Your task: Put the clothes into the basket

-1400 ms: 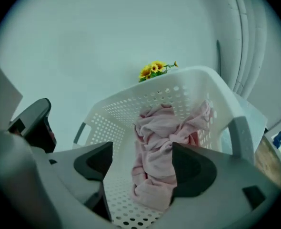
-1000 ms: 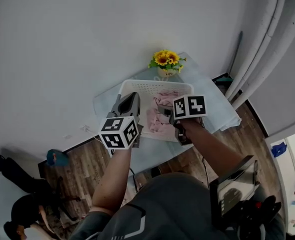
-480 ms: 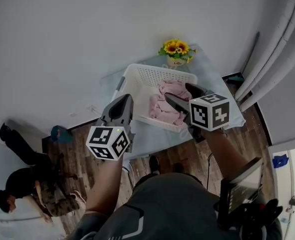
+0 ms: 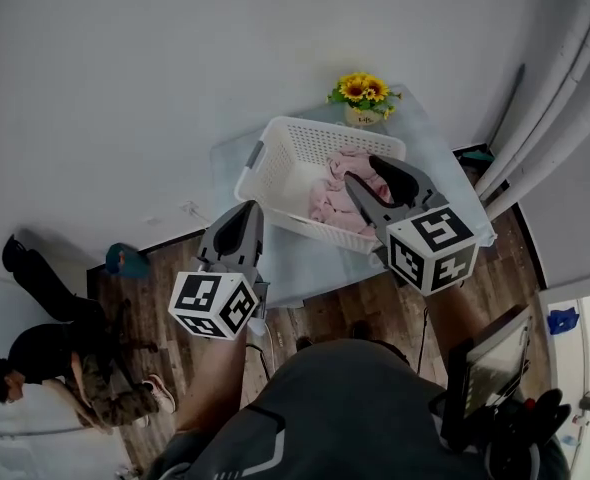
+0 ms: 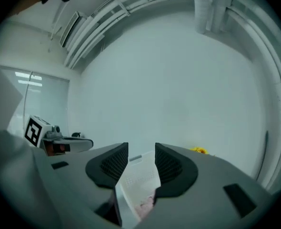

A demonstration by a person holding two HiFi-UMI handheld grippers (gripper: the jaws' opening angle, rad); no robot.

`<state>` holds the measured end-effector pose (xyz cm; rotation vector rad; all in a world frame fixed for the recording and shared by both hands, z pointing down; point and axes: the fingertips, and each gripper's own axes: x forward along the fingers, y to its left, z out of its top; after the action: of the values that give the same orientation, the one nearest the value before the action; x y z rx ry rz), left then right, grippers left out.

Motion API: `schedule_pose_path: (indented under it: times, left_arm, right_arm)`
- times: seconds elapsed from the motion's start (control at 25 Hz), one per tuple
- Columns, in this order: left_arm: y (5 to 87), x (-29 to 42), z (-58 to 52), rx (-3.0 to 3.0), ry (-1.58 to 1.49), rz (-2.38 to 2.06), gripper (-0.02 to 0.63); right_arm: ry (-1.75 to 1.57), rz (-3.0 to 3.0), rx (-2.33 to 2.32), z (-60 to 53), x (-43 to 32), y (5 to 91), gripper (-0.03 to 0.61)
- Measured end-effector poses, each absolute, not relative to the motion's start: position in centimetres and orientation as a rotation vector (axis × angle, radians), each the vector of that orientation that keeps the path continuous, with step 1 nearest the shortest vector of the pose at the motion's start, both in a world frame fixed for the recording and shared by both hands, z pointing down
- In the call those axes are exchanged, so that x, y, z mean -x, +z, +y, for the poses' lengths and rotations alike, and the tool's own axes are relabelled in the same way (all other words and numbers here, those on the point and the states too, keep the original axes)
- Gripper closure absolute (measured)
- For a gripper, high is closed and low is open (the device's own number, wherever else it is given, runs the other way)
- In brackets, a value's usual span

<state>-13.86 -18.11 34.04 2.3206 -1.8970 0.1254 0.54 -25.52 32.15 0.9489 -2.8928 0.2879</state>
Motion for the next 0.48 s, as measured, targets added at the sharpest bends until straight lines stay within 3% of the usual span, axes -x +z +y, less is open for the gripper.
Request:
schedule_pose_path:
  times: [0.16, 0.36, 0.48]
  left_arm:
    - [32.6, 13.9, -16.8, -2.364, 0.068, -1.868, 0.605]
    - [32.4, 15.9, -15.1, -2.369, 0.103, -1.895, 0.606]
    - [32.8, 17.3, -14.1, -2.354, 0.105, -1.911, 0.606]
  right_arm:
    - [0.557, -2.943, -0.842, -22.3, 2.0, 32.0, 0.43]
    - [0.402, -2.92, -0.824, -19.1, 4.8, 32.1, 0.522]
    - [0.39, -2.943, -0.799, -17.8, 5.6, 31.8, 0.535]
